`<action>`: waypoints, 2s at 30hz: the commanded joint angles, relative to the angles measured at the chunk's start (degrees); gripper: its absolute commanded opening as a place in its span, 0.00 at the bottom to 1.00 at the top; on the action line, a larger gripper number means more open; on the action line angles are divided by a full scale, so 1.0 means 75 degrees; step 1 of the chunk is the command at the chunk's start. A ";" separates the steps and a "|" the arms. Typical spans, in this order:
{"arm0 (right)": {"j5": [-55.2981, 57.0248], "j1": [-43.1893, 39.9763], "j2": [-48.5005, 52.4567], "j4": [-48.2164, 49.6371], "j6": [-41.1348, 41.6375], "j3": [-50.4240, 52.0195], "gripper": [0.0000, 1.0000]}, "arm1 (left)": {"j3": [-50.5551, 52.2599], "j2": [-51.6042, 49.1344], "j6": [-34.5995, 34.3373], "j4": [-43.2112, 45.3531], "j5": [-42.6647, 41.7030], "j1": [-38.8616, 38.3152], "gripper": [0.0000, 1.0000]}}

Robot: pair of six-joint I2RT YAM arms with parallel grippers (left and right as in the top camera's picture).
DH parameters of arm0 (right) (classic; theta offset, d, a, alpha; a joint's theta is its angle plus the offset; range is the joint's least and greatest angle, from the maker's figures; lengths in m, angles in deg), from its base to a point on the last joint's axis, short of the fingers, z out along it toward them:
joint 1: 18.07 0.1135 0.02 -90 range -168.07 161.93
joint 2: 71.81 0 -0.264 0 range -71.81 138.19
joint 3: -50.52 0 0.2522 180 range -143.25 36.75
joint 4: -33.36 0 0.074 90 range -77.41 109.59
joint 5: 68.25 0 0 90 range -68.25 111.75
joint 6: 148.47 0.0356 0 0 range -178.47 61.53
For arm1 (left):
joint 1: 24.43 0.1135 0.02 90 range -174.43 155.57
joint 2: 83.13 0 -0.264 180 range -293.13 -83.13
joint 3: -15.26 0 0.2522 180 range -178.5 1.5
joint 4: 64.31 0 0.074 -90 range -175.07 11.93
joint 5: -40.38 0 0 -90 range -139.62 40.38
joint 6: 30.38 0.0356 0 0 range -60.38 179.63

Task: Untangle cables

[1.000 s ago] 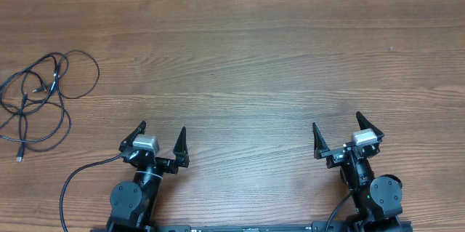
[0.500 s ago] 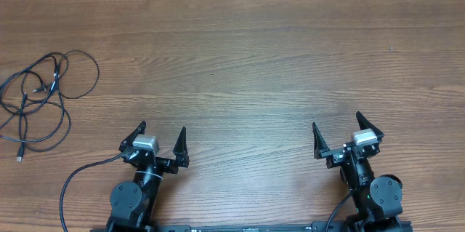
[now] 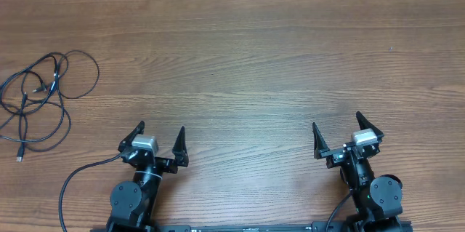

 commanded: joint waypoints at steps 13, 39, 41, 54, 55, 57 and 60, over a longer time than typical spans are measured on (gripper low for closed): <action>-0.0032 -0.0003 -0.0064 0.0044 -0.0058 0.0082 1.00 | 0.0026 0.0044 0.0087 0.0152 0.1469 -0.0044 0.99; -0.0032 -0.0012 -0.0064 0.0044 -0.0058 0.0079 1.00 | 0.0026 0.0044 0.0090 0.0152 0.1469 -0.0044 0.99; -0.0029 -0.0012 -0.0064 0.0044 -0.0058 0.0079 1.00 | 0.0026 0.0044 0.0090 0.0152 0.1469 -0.0044 1.00; -0.0032 -0.0012 -0.0061 0.0044 -0.0058 0.0079 1.00 | 0.0026 0.0044 0.0090 0.0152 0.1469 -0.0044 1.00; -0.0032 -0.0012 -0.0061 0.0044 -0.0058 0.0079 1.00 | 0.0026 0.0044 0.0087 0.0152 0.1469 -0.0044 1.00; -0.0032 -0.0012 -0.0061 0.0044 -0.0058 0.0079 1.00 | 0.0026 0.0044 0.0087 0.0152 0.1469 -0.0044 0.99; -0.0029 -0.0012 -0.0061 0.0044 -0.0058 0.0079 1.00 | 0.0026 0.0044 0.0090 0.0152 0.1469 -0.0044 1.00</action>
